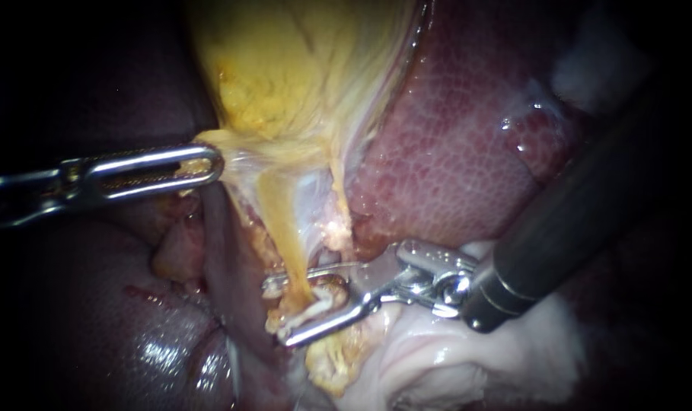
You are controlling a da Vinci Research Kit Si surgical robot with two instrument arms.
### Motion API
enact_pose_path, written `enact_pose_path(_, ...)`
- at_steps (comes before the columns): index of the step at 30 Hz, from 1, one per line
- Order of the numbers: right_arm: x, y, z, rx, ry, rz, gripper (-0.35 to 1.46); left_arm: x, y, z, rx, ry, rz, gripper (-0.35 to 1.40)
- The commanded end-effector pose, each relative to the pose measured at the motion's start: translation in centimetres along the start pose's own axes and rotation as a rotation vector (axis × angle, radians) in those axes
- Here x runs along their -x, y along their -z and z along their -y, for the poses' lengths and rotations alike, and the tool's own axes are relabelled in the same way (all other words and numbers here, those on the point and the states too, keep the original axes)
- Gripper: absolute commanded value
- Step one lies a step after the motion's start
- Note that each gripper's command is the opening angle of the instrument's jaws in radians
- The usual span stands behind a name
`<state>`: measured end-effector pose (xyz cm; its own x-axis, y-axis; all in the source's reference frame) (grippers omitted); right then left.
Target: Clipping second clip left tube
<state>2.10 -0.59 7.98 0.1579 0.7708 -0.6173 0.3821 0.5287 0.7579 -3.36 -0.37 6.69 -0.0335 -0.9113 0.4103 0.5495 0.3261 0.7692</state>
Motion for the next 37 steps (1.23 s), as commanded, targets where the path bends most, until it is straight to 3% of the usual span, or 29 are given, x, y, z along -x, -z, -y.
enact_pose_path(1,0.04,0.03,0.00,-0.002,-0.006,0.033,0.48,0.00,0.00,-0.02,-0.002,0.000,-0.001,-0.35)
enact_pose_path(4,0.12,0.02,0.00,-0.004,-0.010,0.082,0.41,0.00,-0.01,-0.06,-0.002,0.000,-0.001,-0.35)
enact_pose_path(9,0.19,-0.03,-0.02,-0.010,-0.029,0.093,0.27,0.00,0.00,-0.06,-0.002,0.000,-0.001,-0.35)
enact_pose_path(10,0.20,-0.03,-0.02,-0.012,-0.034,0.097,0.17,0.00,0.00,-0.06,-0.002,0.000,-0.001,-0.35)
enact_pose_path(12,0.20,-0.03,-0.02,-0.009,-0.053,0.111,-0.25,0.01,0.00,-0.06,-0.002,0.000,-0.001,-0.35)
enact_pose_path(13,0.20,-0.02,-0.02,-0.007,-0.054,0.119,-0.35,0.01,0.00,-0.06,-0.002,0.000,-0.001,-0.35)
enact_pose_path(37,0.20,0.03,-0.05,0.007,-0.055,0.130,-0.35,0.01,0.03,-0.07,-0.003,0.001,-0.002,-0.35)
